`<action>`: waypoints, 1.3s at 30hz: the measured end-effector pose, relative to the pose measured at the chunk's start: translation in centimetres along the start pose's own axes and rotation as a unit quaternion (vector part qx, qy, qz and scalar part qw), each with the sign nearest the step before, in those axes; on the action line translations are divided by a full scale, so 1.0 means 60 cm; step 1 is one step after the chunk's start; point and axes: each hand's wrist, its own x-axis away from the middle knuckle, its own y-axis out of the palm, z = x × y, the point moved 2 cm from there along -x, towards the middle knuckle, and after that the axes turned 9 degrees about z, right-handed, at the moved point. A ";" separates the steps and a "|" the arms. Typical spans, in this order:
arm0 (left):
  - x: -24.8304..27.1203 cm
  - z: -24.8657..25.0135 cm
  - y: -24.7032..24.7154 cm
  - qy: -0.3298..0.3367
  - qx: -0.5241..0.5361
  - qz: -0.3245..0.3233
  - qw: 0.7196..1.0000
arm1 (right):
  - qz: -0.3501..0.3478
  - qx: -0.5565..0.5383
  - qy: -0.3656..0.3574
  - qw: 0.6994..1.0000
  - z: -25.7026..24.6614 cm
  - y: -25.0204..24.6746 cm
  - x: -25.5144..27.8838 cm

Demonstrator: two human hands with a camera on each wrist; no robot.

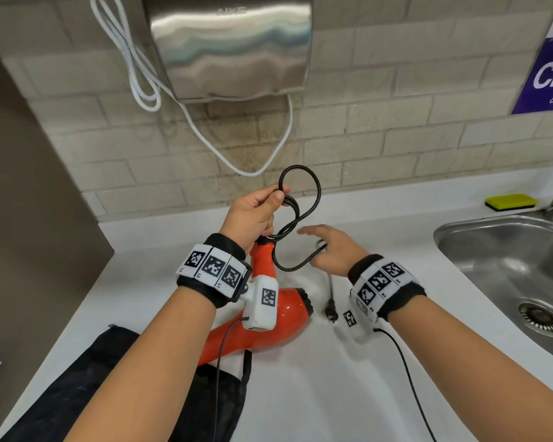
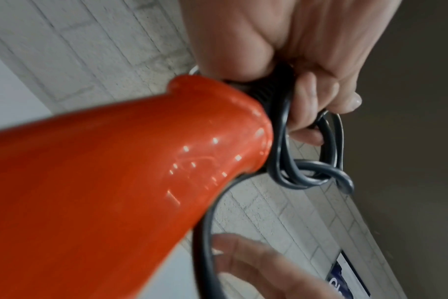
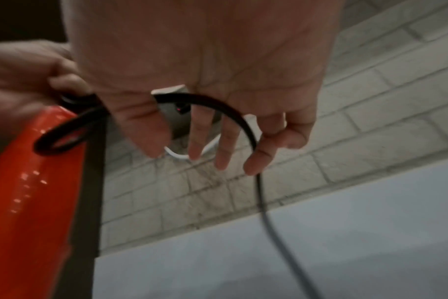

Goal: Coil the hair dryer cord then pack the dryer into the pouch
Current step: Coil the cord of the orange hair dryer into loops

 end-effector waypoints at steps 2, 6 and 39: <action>-0.002 0.000 -0.006 0.005 -0.001 0.006 1.000 | -0.044 0.044 -0.035 0.997 -0.022 -0.004 0.007; -0.007 -0.002 -0.020 0.003 0.009 0.024 1.000 | -0.062 0.183 -0.130 0.972 -0.031 0.006 0.027; 0.010 0.004 0.003 -0.006 -0.035 -0.012 0.999 | 0.243 -0.228 -0.086 0.939 -0.049 -0.042 -0.002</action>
